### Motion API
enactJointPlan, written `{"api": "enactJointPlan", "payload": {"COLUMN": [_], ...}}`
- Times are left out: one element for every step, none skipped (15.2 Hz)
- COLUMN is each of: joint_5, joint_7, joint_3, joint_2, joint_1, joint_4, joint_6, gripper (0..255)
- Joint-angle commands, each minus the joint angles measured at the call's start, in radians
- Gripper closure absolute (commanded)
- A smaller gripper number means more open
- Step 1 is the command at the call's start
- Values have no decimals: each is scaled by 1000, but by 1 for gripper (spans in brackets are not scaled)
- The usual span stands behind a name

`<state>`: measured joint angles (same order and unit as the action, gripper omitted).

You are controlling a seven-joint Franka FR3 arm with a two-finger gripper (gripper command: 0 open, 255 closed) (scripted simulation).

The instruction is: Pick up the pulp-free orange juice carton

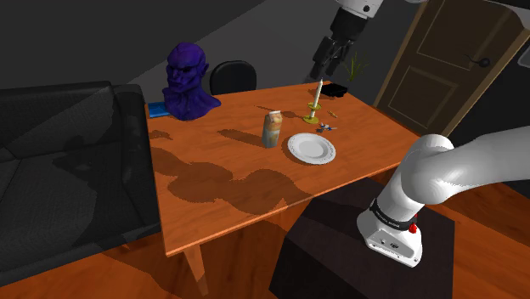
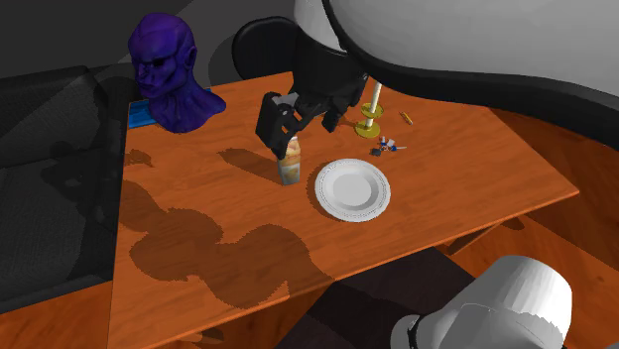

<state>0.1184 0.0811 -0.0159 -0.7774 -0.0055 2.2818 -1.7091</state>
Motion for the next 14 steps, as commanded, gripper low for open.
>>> {"api": "enactJointPlan", "payload": {"joint_5": [0, -4, -7, -11, -14, -18, -21, -24, -27, -30, -33, -36, -38, -41], "joint_7": [0, -3, -6, -9, -11, -14, -16, -19, -21, -23, -25, -28, -29, -31], "joint_3": [0, 1, 3, 4, 6, 8, 10, 12, 14, 16, 18, 21, 23, 26], "joint_2": [0, 8, 17, 28, 40, 54, 70, 87, 106, 126, 148, 172, 197, 224], "joint_1": [0, -5, -9, -14, -19, -24, -29, -33, -38, -43, -48, -52, -57, -61], "joint_4": [0, 25, 49, 71, 92, 112, 130, 147, 163, 177, 189, 200, 210, 218], "joint_6": [0, -38, -77, -115, -154, -194, -233, -273, -313, -353, -393, -433, -474, -514], "gripper": [0, 0, 0, 0, 0, 0, 0, 0, 0, 0, 0, 0, 0, 0]}}
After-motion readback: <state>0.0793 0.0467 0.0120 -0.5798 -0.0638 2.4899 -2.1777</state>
